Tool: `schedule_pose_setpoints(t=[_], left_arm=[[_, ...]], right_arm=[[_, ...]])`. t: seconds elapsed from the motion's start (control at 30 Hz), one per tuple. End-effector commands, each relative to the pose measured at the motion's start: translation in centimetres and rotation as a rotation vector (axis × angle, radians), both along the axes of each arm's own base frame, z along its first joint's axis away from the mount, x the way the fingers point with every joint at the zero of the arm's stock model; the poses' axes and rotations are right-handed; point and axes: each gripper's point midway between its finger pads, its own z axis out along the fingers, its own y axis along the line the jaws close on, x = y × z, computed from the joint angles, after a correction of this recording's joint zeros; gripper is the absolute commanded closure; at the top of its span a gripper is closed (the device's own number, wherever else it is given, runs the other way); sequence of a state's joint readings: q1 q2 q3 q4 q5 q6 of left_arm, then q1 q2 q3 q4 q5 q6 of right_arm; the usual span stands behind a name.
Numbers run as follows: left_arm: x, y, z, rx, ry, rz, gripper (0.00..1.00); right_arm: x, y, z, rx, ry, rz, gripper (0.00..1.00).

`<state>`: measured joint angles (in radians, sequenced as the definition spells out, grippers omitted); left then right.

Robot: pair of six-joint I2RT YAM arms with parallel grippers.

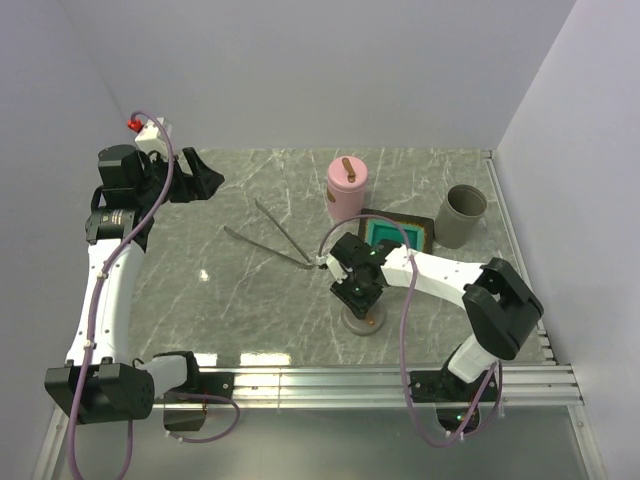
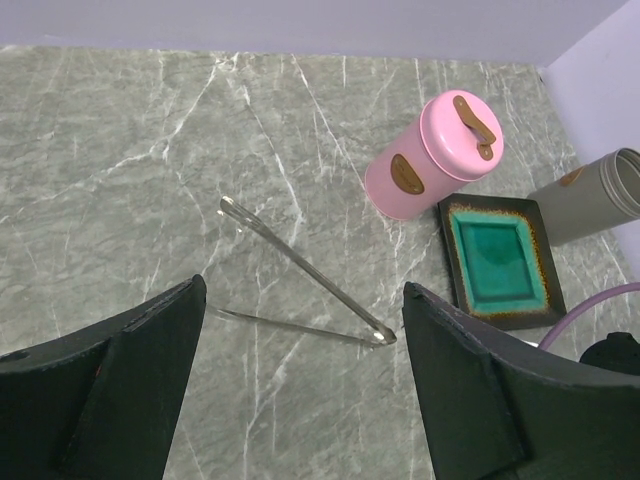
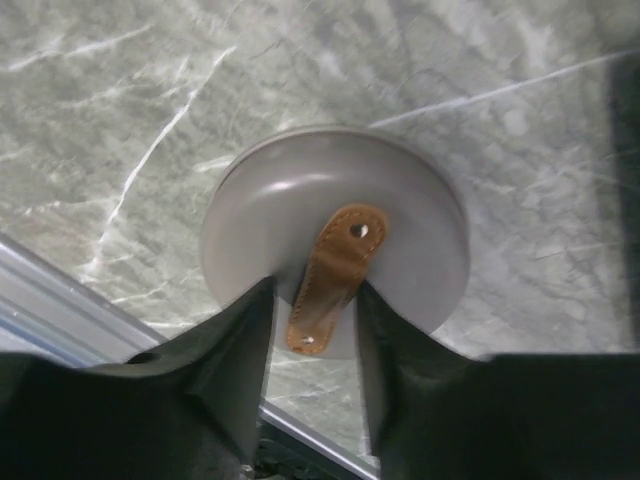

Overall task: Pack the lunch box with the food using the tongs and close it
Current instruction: Pick up the lid of the lunch box with the right arm, then put the lid back on the lunch box

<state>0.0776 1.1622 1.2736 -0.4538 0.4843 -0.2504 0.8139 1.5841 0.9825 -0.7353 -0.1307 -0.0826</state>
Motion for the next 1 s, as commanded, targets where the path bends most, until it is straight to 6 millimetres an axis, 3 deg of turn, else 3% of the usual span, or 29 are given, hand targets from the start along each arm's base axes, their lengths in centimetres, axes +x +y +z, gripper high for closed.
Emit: schedule_pose_setpoints(t=[0.0, 0.1, 0.23, 0.33, 0.47, 0.53, 0.63, 0.77, 0.93, 0.97], left_arm=[[0.2, -0.2, 1.6, -0.008, -0.053, -0.014, 0.15], [0.2, -0.2, 1.5, -0.008, -0.052, -0.016, 0.15], [0.2, -0.1, 1.5, 0.002, -0.054, -0.014, 0.16], [0.0, -0.4, 1.5, -0.003, -0.054, -0.032, 0.16], [-0.6, -1.1, 1.9, -0.012, -0.063, -0.082, 0.17], [-0.7, -1.3, 2.2, -0.006, -0.071, -0.096, 0.16], [-1.1, -1.7, 2.6, -0.011, -0.078, -0.123, 0.16], [-1.7, -2.5, 2.7, -0.023, -0.078, -0.181, 0.15], [-2.0, -3.0, 2.8, -0.027, -0.082, -0.215, 0.12], [-2.0, -2.9, 2.9, -0.026, -0.082, -0.214, 0.1]], right_arm=[[1.0, 0.6, -0.1, -0.021, -0.027, 0.0, 0.57], [1.4, 0.7, -0.3, -0.027, -0.034, -0.004, 0.65], [1.5, 1.0, 0.2, -0.007, -0.051, 0.002, 0.99], [1.2, 1.6, 1.9, 0.053, -0.055, 0.023, 1.0], [0.4, 2.5, 6.4, 0.152, -0.06, 0.078, 1.0], [0.3, 2.3, 7.7, 0.157, -0.072, 0.099, 1.0], [0.8, 0.9, 9.8, 0.129, -0.122, 0.127, 1.0], [2.3, -2.7, 12.4, 0.094, -0.136, 0.111, 1.0], [7.4, -9.7, 15.8, 0.092, -0.132, -0.1, 1.0], [7.7, -11.0, 16.1, 0.074, -0.129, -0.103, 1.0]])
